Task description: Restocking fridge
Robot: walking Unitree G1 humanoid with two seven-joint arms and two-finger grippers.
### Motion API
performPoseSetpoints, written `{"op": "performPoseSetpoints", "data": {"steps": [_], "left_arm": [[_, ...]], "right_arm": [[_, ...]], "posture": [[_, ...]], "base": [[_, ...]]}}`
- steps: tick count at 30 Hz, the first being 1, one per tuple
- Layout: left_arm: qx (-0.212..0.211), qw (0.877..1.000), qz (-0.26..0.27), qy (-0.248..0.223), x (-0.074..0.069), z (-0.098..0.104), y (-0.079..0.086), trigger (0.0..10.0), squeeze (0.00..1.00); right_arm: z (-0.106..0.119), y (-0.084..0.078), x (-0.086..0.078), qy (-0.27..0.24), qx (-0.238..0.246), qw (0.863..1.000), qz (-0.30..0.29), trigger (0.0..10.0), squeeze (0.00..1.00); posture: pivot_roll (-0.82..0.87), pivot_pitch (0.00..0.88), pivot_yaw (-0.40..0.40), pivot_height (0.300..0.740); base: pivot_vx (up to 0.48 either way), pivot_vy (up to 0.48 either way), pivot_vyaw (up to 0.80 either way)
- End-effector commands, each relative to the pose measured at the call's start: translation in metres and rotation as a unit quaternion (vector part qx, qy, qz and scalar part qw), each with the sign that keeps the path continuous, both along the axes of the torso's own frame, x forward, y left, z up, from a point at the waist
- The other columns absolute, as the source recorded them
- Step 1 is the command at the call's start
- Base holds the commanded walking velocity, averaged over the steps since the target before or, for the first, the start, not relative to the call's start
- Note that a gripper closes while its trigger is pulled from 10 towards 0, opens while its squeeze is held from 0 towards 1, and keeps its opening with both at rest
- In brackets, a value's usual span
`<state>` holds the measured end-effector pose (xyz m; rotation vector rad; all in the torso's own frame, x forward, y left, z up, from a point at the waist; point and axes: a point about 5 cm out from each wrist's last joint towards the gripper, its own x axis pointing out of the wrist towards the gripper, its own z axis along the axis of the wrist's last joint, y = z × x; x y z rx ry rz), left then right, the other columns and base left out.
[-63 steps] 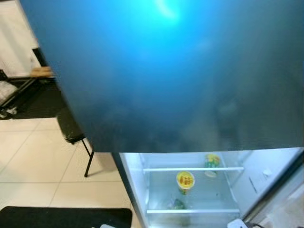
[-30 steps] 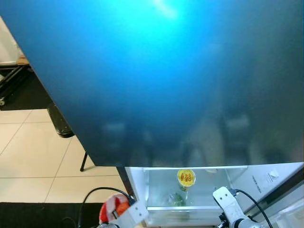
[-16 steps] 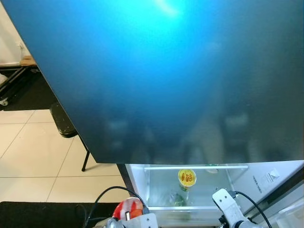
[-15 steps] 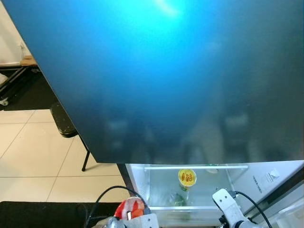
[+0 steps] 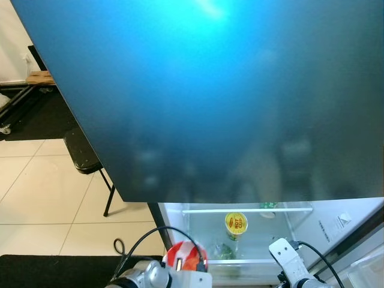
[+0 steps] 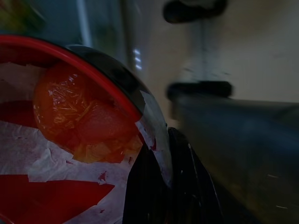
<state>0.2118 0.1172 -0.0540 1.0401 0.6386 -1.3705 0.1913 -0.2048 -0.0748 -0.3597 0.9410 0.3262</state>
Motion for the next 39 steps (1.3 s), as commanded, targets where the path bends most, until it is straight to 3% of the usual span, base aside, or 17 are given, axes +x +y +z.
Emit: {"op": "performPoseSetpoints", "data": {"steps": [1, 7, 13, 23, 39], "left_arm": [[0.001, 0.998, -0.004, -0.066, 0.025, 0.017, 0.004, 10.0, 0.00], [0.003, 0.995, -0.041, -0.094, 0.037, 0.028, -0.001, 10.0, 0.00], [-0.008, 0.994, -0.039, -0.103, 0.048, 0.038, -0.002, 10.0, 0.00], [-0.036, 0.994, -0.027, -0.101, 0.047, 0.038, -0.012, 10.0, 0.00], [-0.072, 0.990, -0.038, -0.113, 0.052, 0.048, -0.024, 10.0, 0.00]], "right_arm": [[0.005, -0.006, 0.007, -0.017, 0.005, 1.000, -0.022, 10.0, 0.00], [0.020, -0.016, 0.026, -0.065, 0.040, 0.996, -0.051, 10.0, 0.00], [0.037, -0.014, 0.044, -0.091, 0.127, 0.988, -0.020, 10.0, 0.00], [0.053, -0.016, 0.054, -0.103, 0.228, 0.968, 0.012, 10.0, 0.00], [0.061, -0.018, 0.055, -0.109, 0.271, 0.956, 0.030, 10.0, 0.00]], "posture": [[-0.06, 0.000, 0.017, 0.740], [-0.07, 0.000, 0.025, 0.740], [-0.08, 0.000, 0.029, 0.735], [-0.08, 0.000, 0.026, 0.695], [-0.08, 0.000, 0.034, 0.625]], "base": [[0.000, 0.000, 0.00], [0.000, 0.000, 0.00], [0.000, 0.000, 0.00], [0.000, 0.000, 0.00], [0.000, 0.000, 0.00]]}}
